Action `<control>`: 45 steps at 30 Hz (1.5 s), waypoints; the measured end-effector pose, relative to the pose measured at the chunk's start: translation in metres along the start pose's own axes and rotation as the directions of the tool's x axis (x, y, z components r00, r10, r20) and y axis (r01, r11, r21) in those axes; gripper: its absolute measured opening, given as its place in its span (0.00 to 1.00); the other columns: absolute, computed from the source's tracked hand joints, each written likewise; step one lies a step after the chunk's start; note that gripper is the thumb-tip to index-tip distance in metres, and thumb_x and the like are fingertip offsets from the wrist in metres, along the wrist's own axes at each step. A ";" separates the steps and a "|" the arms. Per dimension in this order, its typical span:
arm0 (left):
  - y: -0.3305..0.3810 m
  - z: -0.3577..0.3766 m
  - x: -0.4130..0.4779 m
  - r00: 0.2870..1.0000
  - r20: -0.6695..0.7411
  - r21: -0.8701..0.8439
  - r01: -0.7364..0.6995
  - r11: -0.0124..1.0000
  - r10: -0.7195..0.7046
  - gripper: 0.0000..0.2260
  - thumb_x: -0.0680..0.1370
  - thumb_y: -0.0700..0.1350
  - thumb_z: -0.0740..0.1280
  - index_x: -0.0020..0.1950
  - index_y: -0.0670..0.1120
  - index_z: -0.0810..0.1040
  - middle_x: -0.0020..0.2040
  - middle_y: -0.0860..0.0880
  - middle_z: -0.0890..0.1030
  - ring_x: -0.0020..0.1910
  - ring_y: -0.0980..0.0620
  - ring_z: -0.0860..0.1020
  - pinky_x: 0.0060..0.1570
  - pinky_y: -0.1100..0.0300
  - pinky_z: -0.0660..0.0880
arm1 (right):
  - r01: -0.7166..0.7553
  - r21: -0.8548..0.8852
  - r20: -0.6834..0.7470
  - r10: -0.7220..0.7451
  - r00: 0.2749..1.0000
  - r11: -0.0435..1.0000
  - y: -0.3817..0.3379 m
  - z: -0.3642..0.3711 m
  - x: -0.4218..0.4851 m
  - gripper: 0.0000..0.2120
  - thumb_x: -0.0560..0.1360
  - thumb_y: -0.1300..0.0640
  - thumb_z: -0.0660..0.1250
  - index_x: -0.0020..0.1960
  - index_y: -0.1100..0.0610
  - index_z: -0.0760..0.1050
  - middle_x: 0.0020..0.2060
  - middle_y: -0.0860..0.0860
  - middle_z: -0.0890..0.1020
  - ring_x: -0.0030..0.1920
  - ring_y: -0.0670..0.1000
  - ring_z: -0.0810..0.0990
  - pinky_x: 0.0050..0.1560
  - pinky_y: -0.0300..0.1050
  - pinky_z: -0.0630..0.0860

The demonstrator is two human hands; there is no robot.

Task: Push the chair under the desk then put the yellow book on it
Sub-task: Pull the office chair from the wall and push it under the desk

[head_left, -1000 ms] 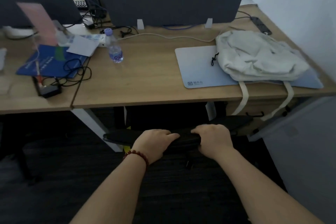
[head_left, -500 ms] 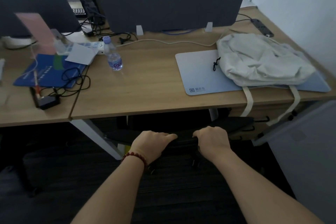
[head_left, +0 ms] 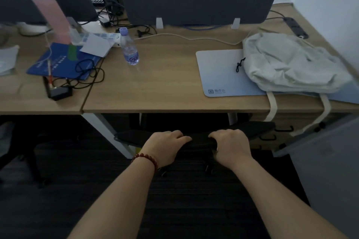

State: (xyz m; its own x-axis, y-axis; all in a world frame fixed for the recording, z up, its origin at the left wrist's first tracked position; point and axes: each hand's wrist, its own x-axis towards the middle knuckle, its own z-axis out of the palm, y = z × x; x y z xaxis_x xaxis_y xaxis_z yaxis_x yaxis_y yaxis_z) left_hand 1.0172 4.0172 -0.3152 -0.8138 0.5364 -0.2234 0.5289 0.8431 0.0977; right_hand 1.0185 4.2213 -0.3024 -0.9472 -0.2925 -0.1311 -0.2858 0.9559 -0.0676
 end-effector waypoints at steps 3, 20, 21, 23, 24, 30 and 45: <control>0.004 0.000 -0.002 0.997 -0.033 0.012 0.063 0.998 -0.063 0.24 0.78 0.44 0.62 0.73 0.52 0.62 0.67 0.50 0.71 0.59 0.48 0.75 0.53 0.55 0.73 | 0.010 -0.001 0.002 -0.010 1.000 1.000 0.004 -0.001 -0.001 0.19 0.73 0.48 0.64 0.64 0.47 0.74 0.55 0.45 0.81 0.55 0.49 0.78 0.56 0.46 0.70; -0.007 -0.009 -0.008 0.977 0.157 0.040 0.136 0.990 -0.141 0.24 0.80 0.43 0.57 0.75 0.56 0.59 0.71 0.52 0.71 0.64 0.49 0.74 0.58 0.52 0.74 | 0.009 -0.061 0.138 0.000 0.990 0.998 -0.017 -0.010 -0.001 0.09 0.75 0.54 0.61 0.50 0.51 0.79 0.43 0.50 0.83 0.44 0.53 0.82 0.37 0.42 0.68; -0.008 -0.009 -0.008 0.977 0.165 0.042 0.133 0.990 -0.139 0.24 0.81 0.43 0.57 0.76 0.56 0.58 0.71 0.52 0.71 0.64 0.49 0.74 0.59 0.52 0.74 | 0.008 -0.054 0.133 0.000 0.991 0.999 -0.017 -0.009 0.000 0.09 0.75 0.54 0.62 0.51 0.51 0.80 0.44 0.50 0.83 0.45 0.53 0.82 0.37 0.42 0.68; -0.009 -0.009 -0.009 0.977 0.159 0.045 0.134 0.990 -0.139 0.23 0.81 0.43 0.57 0.75 0.56 0.59 0.71 0.52 0.71 0.64 0.49 0.74 0.59 0.52 0.74 | 0.003 -0.048 0.117 0.003 0.993 0.999 -0.018 -0.007 0.000 0.10 0.75 0.53 0.62 0.53 0.51 0.79 0.45 0.50 0.83 0.45 0.52 0.81 0.39 0.43 0.70; -0.010 -0.008 -0.009 0.979 0.152 0.048 0.133 0.990 -0.139 0.23 0.81 0.43 0.57 0.75 0.56 0.59 0.70 0.52 0.72 0.64 0.49 0.75 0.59 0.52 0.74 | 0.001 -0.048 0.111 0.004 0.994 0.999 -0.018 -0.007 -0.001 0.11 0.75 0.53 0.62 0.54 0.51 0.79 0.46 0.49 0.83 0.46 0.52 0.81 0.40 0.43 0.70; -0.009 -0.005 -0.010 0.984 0.117 0.051 0.126 0.991 -0.131 0.23 0.81 0.43 0.57 0.75 0.56 0.60 0.69 0.52 0.73 0.63 0.50 0.75 0.58 0.54 0.74 | 0.028 0.016 0.086 -0.029 0.996 0.999 -0.015 -0.006 -0.008 0.18 0.75 0.51 0.64 0.64 0.51 0.74 0.58 0.48 0.80 0.57 0.51 0.78 0.57 0.45 0.74; -0.009 -0.005 -0.009 0.979 0.127 0.095 0.148 0.984 -0.159 0.25 0.80 0.40 0.57 0.76 0.57 0.58 0.68 0.51 0.75 0.62 0.49 0.76 0.55 0.54 0.76 | 0.044 -0.014 0.044 -0.043 0.998 0.999 0.007 -0.004 -0.011 0.19 0.77 0.46 0.62 0.66 0.49 0.73 0.57 0.48 0.81 0.56 0.50 0.79 0.60 0.45 0.72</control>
State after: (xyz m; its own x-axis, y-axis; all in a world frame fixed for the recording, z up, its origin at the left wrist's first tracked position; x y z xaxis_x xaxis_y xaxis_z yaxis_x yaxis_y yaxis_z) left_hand 1.0182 4.0048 -0.3095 -0.8503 0.3860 -0.3579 0.4231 0.9056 -0.0286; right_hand 1.0269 4.2311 -0.2977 -0.9267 -0.3344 -0.1717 -0.3291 0.9424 -0.0591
